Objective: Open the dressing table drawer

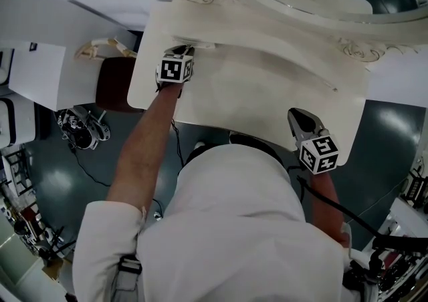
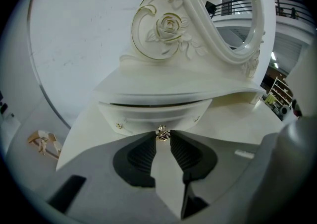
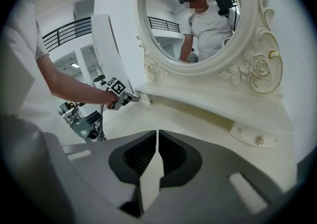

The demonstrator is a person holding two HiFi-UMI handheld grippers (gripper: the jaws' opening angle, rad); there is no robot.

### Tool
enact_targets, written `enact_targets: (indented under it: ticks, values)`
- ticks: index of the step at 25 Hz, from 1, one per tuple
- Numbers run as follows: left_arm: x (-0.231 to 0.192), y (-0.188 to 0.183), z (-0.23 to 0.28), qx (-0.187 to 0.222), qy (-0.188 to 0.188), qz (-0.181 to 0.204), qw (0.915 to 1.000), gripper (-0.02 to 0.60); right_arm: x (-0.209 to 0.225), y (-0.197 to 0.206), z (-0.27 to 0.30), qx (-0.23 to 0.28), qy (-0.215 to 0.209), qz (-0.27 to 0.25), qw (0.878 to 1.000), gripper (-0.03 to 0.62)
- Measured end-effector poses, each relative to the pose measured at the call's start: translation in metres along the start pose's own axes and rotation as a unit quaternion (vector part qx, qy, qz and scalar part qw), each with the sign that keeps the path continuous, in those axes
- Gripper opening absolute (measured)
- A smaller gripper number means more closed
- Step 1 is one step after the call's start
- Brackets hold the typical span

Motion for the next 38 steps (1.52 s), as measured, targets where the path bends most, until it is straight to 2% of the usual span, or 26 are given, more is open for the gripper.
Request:
enact_targets:
  ticks: [38]
  values:
    - [0.004,0.043,-0.043,0.006,0.014,-0.007,0.9999,0.097,-0.063,0.019,-0.017,0.005,0.023,-0.003,1.000,0.017]
Point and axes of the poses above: the fingertips, and each gripper's own axes: z forward along the fingers, x to its right, y out of its underside, the point moved 4 cm from there along -z, backward along the fingers, and after that the axes turned 4 degrees about x, right-handed, at the moved point
